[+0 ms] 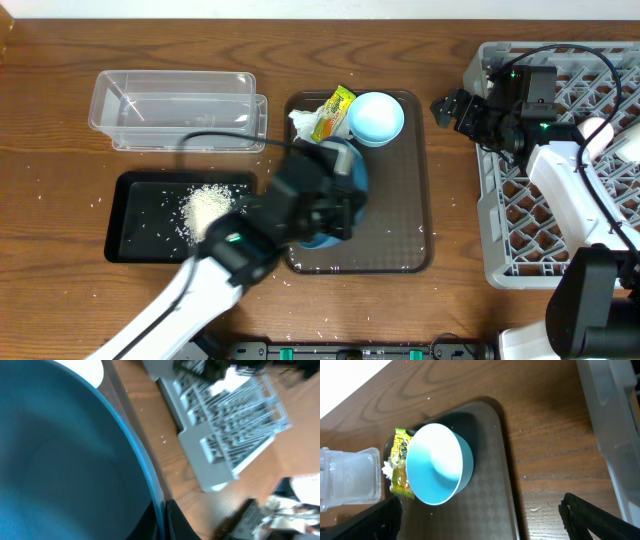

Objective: Sort waste into correct bins and load items into the dishwasher rack
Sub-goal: 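Carry the empty blue plate back onto the brown tray, then open the left gripper and retract it beside the black tray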

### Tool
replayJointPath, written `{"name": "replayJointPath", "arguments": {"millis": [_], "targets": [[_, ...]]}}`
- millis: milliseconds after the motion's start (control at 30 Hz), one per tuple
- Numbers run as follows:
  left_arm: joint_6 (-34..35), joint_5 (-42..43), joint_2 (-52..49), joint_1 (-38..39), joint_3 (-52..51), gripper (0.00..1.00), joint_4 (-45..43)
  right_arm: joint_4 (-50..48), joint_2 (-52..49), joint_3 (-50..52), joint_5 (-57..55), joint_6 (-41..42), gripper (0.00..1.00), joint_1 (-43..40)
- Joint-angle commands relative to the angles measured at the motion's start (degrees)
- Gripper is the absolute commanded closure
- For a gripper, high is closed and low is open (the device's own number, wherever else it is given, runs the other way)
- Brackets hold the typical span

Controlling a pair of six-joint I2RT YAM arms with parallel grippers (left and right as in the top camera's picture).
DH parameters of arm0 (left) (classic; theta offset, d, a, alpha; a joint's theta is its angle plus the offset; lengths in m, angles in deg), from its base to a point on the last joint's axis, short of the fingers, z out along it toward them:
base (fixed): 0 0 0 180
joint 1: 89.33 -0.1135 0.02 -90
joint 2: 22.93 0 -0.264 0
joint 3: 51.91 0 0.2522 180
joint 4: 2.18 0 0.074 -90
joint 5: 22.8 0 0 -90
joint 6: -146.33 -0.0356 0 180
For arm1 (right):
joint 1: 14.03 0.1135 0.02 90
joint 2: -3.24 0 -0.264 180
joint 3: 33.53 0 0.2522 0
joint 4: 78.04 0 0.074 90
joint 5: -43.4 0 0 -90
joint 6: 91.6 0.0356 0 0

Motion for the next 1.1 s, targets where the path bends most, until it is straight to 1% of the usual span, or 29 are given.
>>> {"name": "replayJointPath", "arguments": {"millis": [0,200,367,500,600,667,733,767,900,1067], "targets": [[-1.4,-8.6,-5.0,3.7,1.3,0.94,-2.6,0.1,0.5,-0.4,0.2,0.4,0.01,0.0],[-2.3,-15.3,-13.3,8.0,1.3,0.94,-7.5,0.1,0.5,-0.4,0.2,0.4,0.01,0.0],[-2.3,-22.1,-18.3,9.2,1.3,0.94,-9.9,0.1,0.5,-0.4,0.2,0.4,0.01,0.0],[-2.2,-22.0,-21.7,9.3,1.3,0.94,-10.7,0.1,0.5,-0.4,0.2,0.4,0.01,0.0],[-2.0,-20.3,-22.6,9.8,1.3,0.92,-10.8,0.1,0.5,-0.4,0.2,0.4,0.01,0.0],[-1.1,-19.8,-22.6,10.4,1.3,0.89,-11.0,0.1,0.5,-0.4,0.2,0.4,0.01,0.0],[-0.7,-19.8,-22.3,11.1,1.3,0.83,-11.3,0.1,0.5,-0.4,0.2,0.4,0.01,0.0],[-0.7,-19.8,-22.2,11.5,1.3,0.77,-11.3,0.1,0.5,-0.4,0.2,0.4,0.01,0.0],[-0.7,-19.8,-20.9,12.3,1.3,0.68,-11.0,0.1,0.5,-0.4,0.2,0.4,0.01,0.0],[-0.7,-20.4,-15.1,11.9,1.3,0.66,-8.5,0.1,0.5,-0.4,0.2,0.4,0.01,0.0]]}}
